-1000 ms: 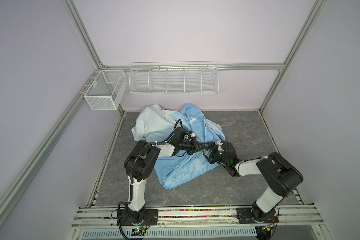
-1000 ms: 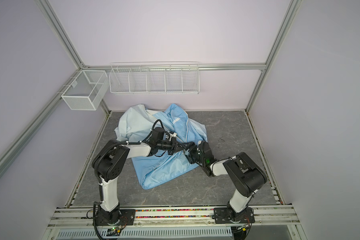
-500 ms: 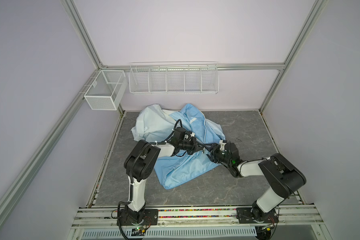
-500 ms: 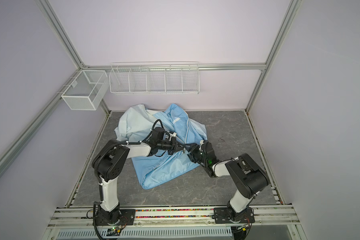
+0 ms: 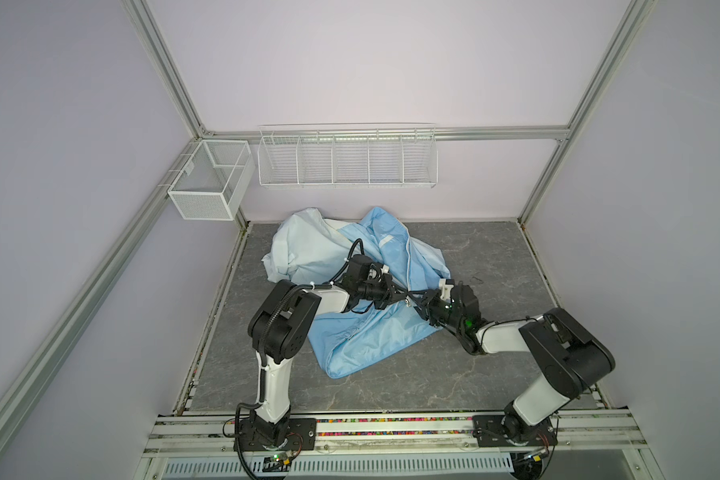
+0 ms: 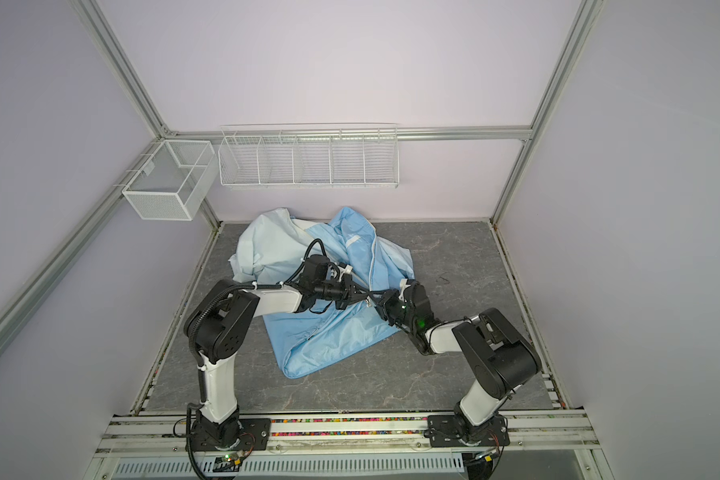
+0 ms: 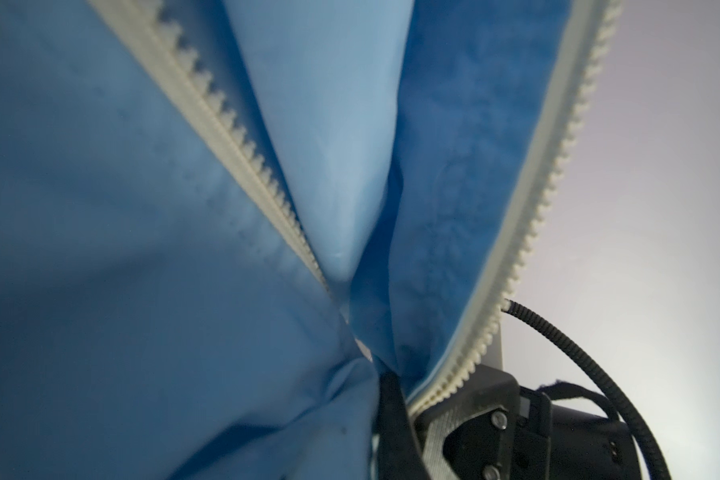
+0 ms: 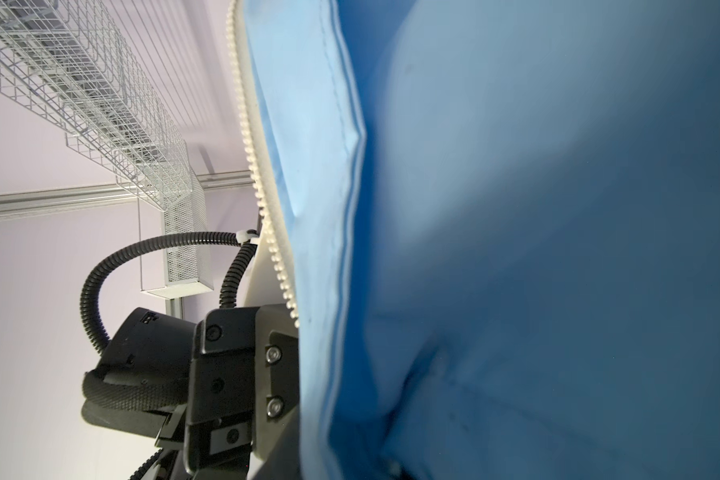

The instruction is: Zip up the jacket

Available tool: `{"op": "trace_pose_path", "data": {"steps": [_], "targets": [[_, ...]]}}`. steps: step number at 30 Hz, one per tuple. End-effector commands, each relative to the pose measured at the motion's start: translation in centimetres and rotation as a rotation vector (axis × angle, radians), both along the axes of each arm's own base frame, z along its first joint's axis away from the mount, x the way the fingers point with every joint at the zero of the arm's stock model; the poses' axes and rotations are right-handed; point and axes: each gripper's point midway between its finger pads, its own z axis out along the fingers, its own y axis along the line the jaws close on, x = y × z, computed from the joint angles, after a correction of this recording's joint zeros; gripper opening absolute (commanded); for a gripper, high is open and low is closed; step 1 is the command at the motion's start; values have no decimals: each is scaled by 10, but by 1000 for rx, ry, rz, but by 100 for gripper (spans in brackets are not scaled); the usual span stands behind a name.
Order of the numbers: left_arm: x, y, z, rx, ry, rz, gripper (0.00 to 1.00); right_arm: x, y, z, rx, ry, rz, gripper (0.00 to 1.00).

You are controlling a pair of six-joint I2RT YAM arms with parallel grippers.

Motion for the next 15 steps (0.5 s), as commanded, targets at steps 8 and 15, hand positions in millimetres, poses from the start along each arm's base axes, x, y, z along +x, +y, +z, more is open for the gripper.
{"op": "trace_pose_path", "data": {"steps": [8, 15], "targets": [[4, -4, 16, -28, -35, 10, 0, -5, 5, 10, -9, -15, 61, 50], [5, -3, 14, -26, -31, 19, 0, -8, 1, 11, -26, -17, 65, 52]]}}
